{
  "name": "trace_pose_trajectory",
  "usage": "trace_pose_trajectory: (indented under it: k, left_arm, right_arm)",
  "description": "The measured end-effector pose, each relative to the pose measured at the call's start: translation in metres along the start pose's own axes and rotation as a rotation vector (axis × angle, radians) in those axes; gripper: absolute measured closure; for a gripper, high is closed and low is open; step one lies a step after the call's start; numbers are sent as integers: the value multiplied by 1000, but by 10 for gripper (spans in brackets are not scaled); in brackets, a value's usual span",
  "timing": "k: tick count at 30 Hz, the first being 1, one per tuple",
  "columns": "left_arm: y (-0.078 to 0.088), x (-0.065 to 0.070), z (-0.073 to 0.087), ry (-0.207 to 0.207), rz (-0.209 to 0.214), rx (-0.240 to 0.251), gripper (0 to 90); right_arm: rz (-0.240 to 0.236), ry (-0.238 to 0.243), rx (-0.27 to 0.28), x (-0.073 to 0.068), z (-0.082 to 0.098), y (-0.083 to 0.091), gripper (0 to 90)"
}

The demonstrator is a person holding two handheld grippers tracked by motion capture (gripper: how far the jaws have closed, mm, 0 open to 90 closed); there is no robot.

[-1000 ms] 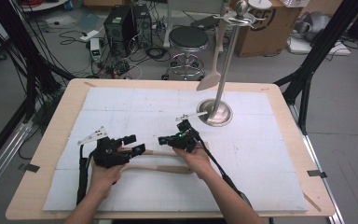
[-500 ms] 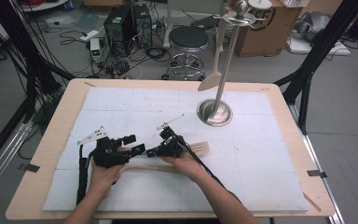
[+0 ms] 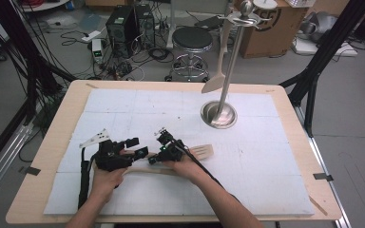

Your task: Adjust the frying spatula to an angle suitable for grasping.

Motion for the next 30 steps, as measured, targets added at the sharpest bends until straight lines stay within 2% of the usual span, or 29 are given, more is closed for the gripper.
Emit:
trace_pose_trajectory:
  k: [4,11,18,23,26,30]
  left_arm:
    - [0,1,0,4,-1,0,244]
    - [1,1,0,1,-3,-1,244]
    - [2,1,1,3,-4,-2,244]
    - [2,1,1,5,-6,-2,244]
    - [2,1,1,2,-5,-3,244]
    - [3,1,1,5,-8,1,244]
  right_arm:
    - [0,-33,3,2,0,1,900]
    - [41,-39,18,6,-3,3,900]
    - [114,-61,28,16,-5,10,900]
    - [139,-125,37,26,-6,17,900]
    - [159,-134,41,31,-6,21,900]
    - [209,-152,63,41,-7,29,900]
Point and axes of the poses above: each handheld gripper's, and its own axes: y roughly backward along the jaws, z roughly out of its underside, x roughly to its right, the point moved 3 cm from there along -y, roughly forward along the jaws, and after that the axes turned 11 degrees about x, right-handed, at the moved point
